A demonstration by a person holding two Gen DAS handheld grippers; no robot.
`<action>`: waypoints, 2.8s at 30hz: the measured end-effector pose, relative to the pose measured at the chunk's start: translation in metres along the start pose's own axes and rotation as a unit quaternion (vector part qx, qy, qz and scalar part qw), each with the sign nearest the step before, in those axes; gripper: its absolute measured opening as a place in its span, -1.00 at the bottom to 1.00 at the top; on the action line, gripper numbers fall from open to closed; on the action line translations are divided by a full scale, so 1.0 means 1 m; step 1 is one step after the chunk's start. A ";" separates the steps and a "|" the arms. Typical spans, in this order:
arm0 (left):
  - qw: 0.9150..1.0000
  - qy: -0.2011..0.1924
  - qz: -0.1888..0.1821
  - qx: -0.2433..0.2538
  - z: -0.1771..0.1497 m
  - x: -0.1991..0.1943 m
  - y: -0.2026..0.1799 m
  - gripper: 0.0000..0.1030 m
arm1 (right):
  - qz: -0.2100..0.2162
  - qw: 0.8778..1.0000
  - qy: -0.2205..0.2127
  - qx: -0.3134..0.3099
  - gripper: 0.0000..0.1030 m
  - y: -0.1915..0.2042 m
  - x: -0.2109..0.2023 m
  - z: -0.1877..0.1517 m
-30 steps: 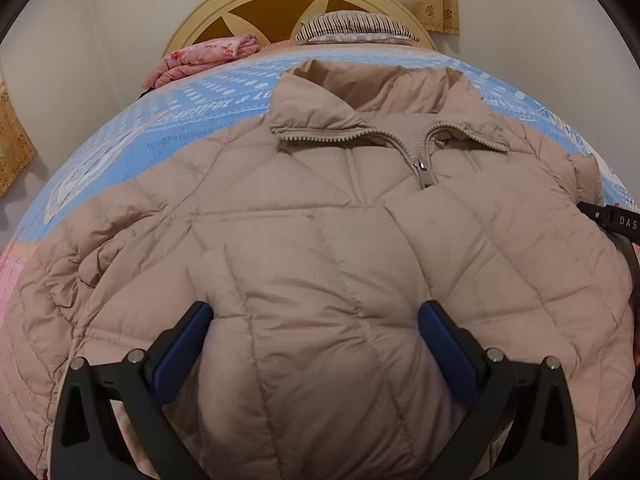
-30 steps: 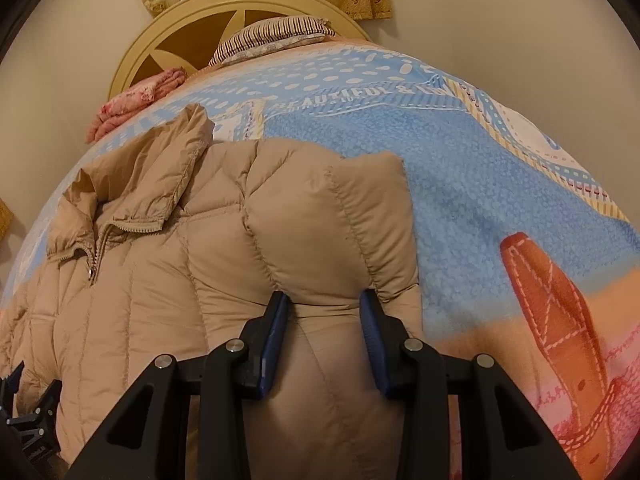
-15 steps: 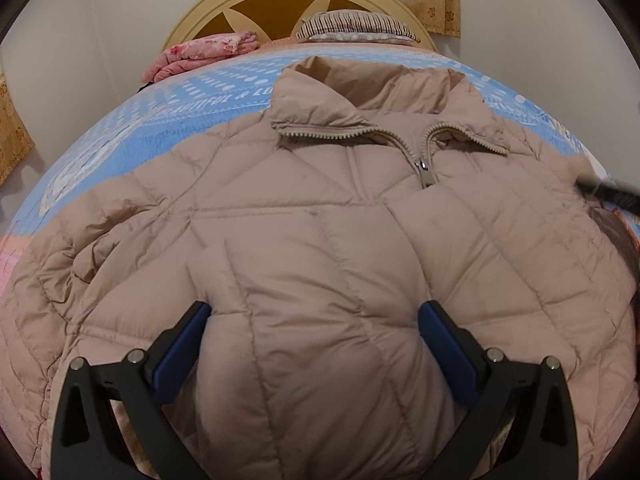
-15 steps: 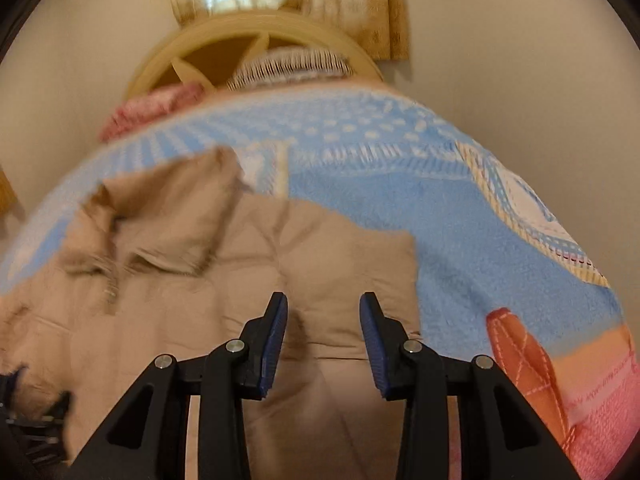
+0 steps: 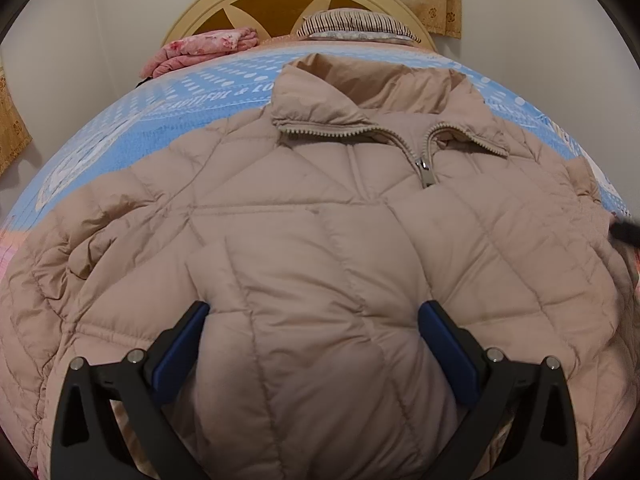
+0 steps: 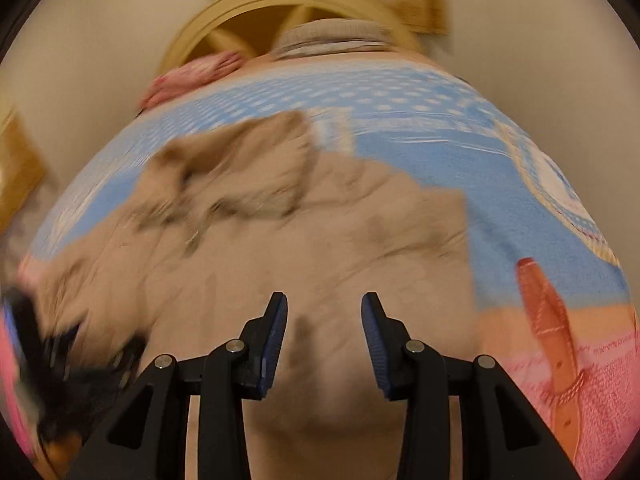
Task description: Fold large clothes
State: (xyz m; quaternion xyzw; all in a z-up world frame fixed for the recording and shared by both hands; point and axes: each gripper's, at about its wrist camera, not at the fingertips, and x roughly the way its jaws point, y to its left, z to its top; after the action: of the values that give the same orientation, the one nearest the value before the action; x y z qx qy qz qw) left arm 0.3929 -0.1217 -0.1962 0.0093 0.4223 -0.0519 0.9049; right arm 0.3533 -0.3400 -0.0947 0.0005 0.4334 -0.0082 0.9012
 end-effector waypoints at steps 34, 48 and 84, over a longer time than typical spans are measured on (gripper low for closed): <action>0.991 -0.074 0.098 -0.052 -0.058 -0.162 0.208 1.00 | -0.003 1.000 -0.015 -0.008 -0.21 0.001 0.037 -0.046; 0.970 0.001 0.124 -0.210 -0.174 -0.169 0.329 1.00 | -0.008 1.000 -0.023 -0.011 -0.20 0.003 0.033 -0.047; 0.971 -0.194 0.103 -0.094 -0.002 -0.279 0.298 -0.86 | 0.000 1.000 -0.029 -0.001 -0.16 -0.002 0.028 -0.049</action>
State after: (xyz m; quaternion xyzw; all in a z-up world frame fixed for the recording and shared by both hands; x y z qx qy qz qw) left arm 0.2431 0.1990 0.0081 -0.0424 0.2385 0.0803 0.9669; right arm 0.3328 -0.3416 -0.1475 -0.0001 0.4071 -0.0075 0.9133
